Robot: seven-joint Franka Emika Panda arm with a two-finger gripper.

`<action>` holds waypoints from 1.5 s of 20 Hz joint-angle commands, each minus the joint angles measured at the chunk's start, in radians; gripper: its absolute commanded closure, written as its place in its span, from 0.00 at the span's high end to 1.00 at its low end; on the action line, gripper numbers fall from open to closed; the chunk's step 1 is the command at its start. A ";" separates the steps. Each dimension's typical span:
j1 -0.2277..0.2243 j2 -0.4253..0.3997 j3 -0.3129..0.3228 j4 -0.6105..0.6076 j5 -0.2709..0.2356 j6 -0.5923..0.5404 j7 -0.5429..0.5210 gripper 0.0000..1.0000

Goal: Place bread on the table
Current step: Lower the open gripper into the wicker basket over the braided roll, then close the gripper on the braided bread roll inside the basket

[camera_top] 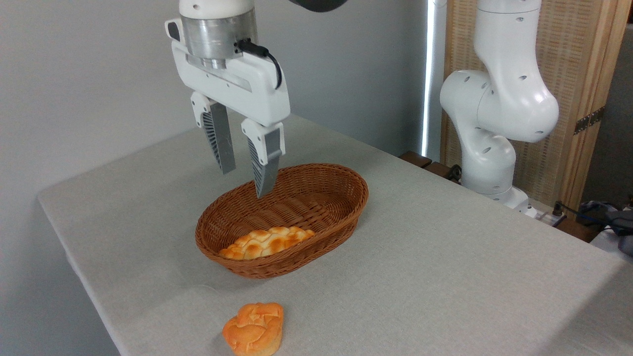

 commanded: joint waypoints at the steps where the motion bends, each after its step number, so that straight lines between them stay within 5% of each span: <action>1: -0.004 -0.015 -0.004 -0.001 -0.002 -0.021 0.001 1.00; 6: -0.038 -0.038 -0.009 -0.053 0.000 0.000 0.003 1.00; 11: -0.091 -0.159 -0.010 -0.311 -0.002 0.195 0.003 1.00; 16: -0.096 -0.240 -0.001 -0.452 0.000 0.298 0.032 1.00; 23: -0.096 -0.234 0.001 -0.592 0.067 0.446 0.131 1.00; 30: -0.108 -0.205 0.001 -0.606 0.070 0.496 0.133 1.00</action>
